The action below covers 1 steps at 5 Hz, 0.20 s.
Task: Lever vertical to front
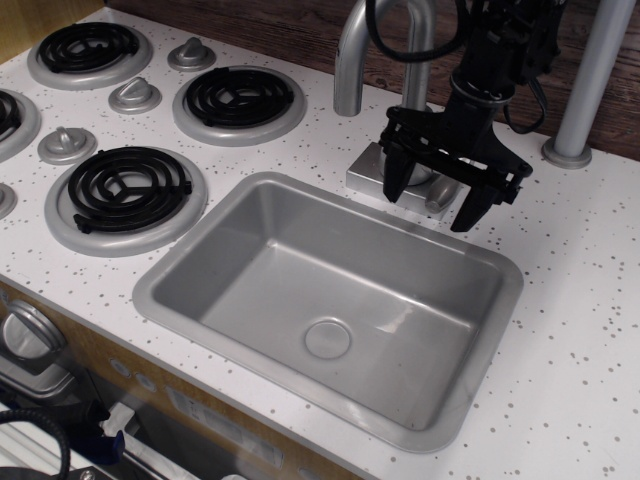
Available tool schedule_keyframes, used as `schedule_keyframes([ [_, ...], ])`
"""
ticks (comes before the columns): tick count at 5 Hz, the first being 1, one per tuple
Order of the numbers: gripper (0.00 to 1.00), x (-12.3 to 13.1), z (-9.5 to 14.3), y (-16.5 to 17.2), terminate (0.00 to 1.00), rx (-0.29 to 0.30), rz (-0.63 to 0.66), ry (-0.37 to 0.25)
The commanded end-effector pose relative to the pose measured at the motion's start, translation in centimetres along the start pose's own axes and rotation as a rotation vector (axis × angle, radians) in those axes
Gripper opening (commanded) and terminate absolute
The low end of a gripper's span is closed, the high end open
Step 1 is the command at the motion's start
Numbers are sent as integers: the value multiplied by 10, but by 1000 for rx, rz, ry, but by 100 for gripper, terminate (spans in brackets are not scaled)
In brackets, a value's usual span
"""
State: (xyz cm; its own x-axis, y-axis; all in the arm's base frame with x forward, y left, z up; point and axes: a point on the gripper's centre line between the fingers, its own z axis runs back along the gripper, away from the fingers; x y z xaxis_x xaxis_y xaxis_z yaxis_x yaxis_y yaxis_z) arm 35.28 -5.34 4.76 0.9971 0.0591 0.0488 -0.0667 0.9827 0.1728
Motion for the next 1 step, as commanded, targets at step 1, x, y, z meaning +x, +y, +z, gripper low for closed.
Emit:
schedule_keyframes([
  [1, 100, 1, 27, 1, 100, -16, 19, -78],
])
